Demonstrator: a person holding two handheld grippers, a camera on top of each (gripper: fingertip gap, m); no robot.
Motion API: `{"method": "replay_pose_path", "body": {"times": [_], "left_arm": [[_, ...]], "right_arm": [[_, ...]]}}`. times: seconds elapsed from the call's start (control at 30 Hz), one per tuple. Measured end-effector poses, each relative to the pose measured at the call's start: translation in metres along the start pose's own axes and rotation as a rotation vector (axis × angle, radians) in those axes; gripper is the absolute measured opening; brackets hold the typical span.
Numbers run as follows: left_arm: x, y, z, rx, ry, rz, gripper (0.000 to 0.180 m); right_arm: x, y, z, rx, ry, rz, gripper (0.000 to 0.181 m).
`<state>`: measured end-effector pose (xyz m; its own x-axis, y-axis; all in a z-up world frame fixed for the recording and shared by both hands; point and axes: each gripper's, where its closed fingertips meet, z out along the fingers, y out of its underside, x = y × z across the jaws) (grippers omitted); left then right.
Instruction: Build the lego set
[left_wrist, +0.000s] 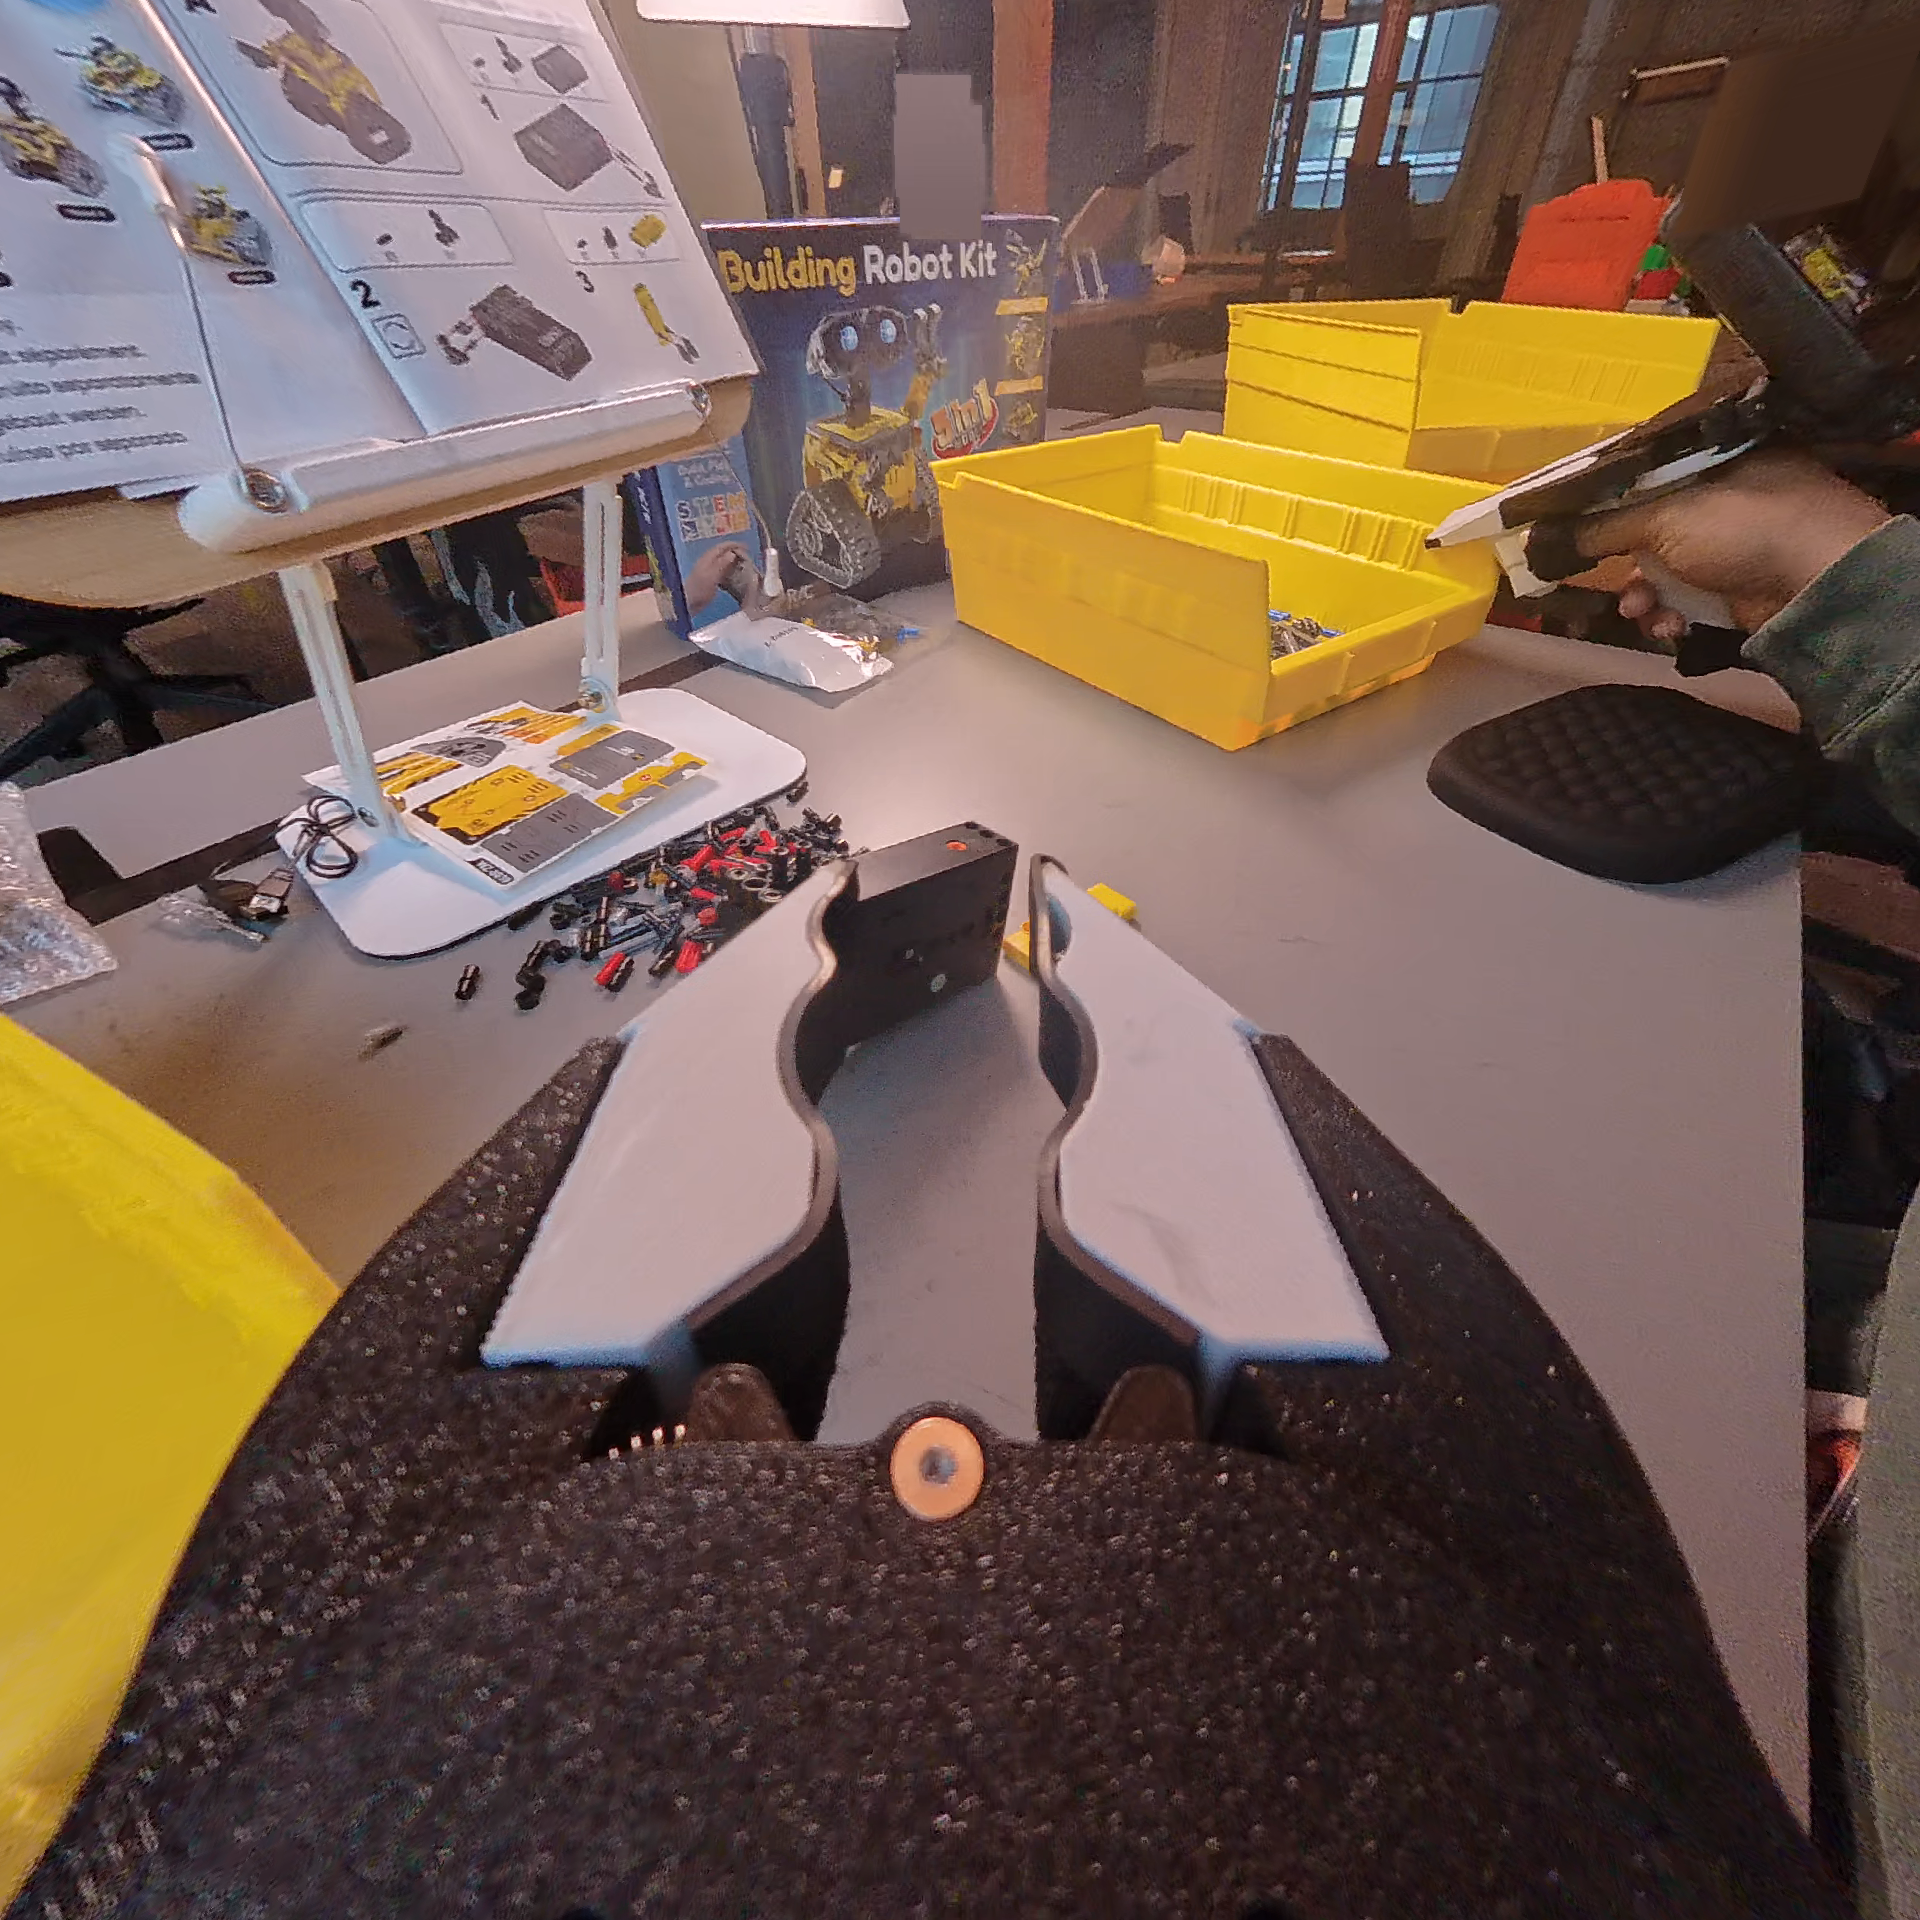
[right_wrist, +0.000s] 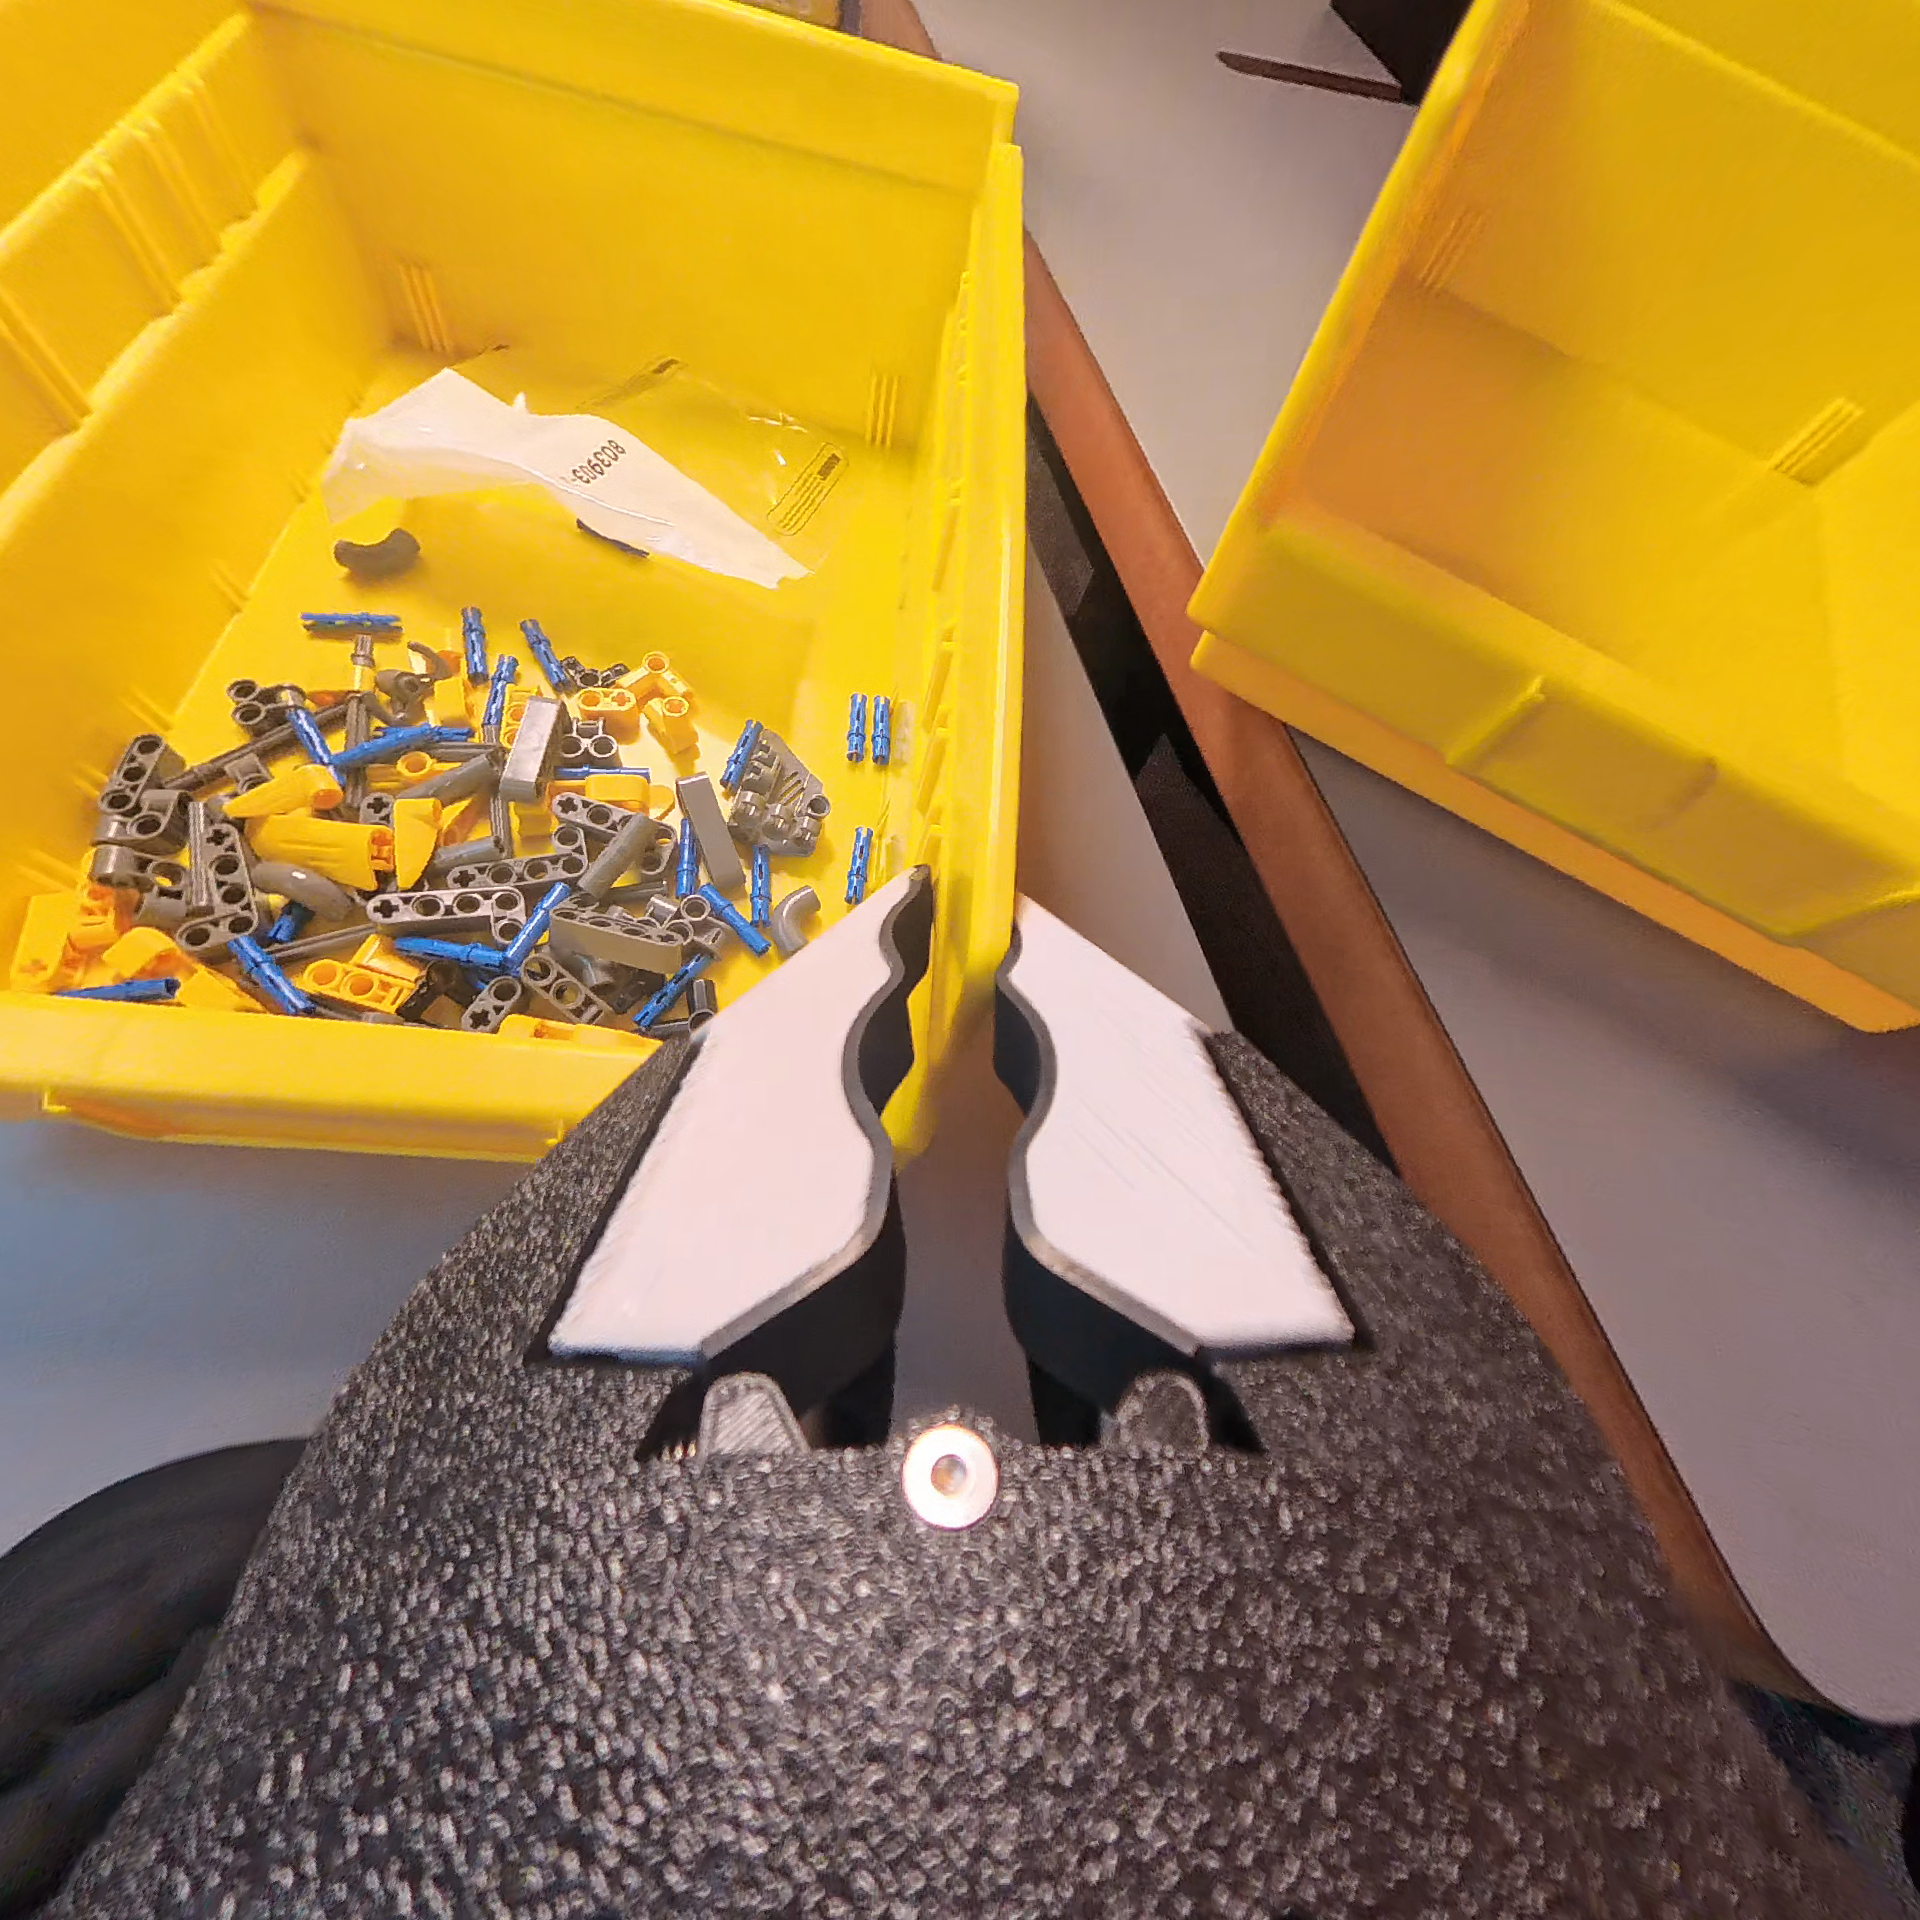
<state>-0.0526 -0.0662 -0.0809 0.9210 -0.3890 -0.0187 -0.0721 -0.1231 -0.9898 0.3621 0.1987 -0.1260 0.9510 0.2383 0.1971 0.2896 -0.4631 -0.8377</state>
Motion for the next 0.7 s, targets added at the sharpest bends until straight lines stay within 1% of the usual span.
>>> {"method": "replay_pose_path", "body": {"times": [0.1,0.23,0.27,0.37,0.43,0.47,0.5,0.57,0.6,0.7], "left_arm": [[-0.010,0.001,-0.007,0.015,-0.008,-0.009,0.032],[-0.019,0.002,-0.011,0.036,-0.001,-0.032,0.032],[-0.020,0.002,-0.012,0.043,0.002,-0.038,0.032],[-0.023,0.001,-0.015,0.060,0.001,-0.045,0.032],[-0.024,0.001,-0.016,0.067,-0.003,-0.049,0.032],[-0.024,0.002,-0.017,0.068,-0.004,-0.050,0.032],[-0.024,0.001,-0.017,0.070,-0.003,-0.051,0.032],[-0.025,0.001,-0.018,0.073,0.003,-0.050,0.032],[-0.025,0.001,-0.018,0.072,0.004,-0.049,0.032],[-0.025,0.001,-0.017,0.075,0.008,-0.049,0.032]], "right_arm": [[0.004,-0.002,0.004,0.014,0.048,0.027,0.007],[-0.002,-0.006,0.007,0.019,0.076,-0.022,0.009],[-0.001,-0.009,0.004,0.037,0.092,-0.026,0.014],[-0.001,-0.030,-0.023,0.167,0.104,-0.006,0.041],[-0.008,-0.051,-0.050,0.303,0.063,-0.024,0.044],[-0.009,-0.059,-0.061,0.347,0.036,-0.052,0.044],[-0.006,-0.065,-0.067,0.357,0.017,-0.084,0.046],[0.014,-0.075,-0.070,0.320,-0.005,-0.172,0.047],[0.027,-0.077,-0.066,0.275,-0.026,-0.232,0.048],[0.078,-0.076,-0.032,0.117,-0.017,-0.465,0.065]]}}
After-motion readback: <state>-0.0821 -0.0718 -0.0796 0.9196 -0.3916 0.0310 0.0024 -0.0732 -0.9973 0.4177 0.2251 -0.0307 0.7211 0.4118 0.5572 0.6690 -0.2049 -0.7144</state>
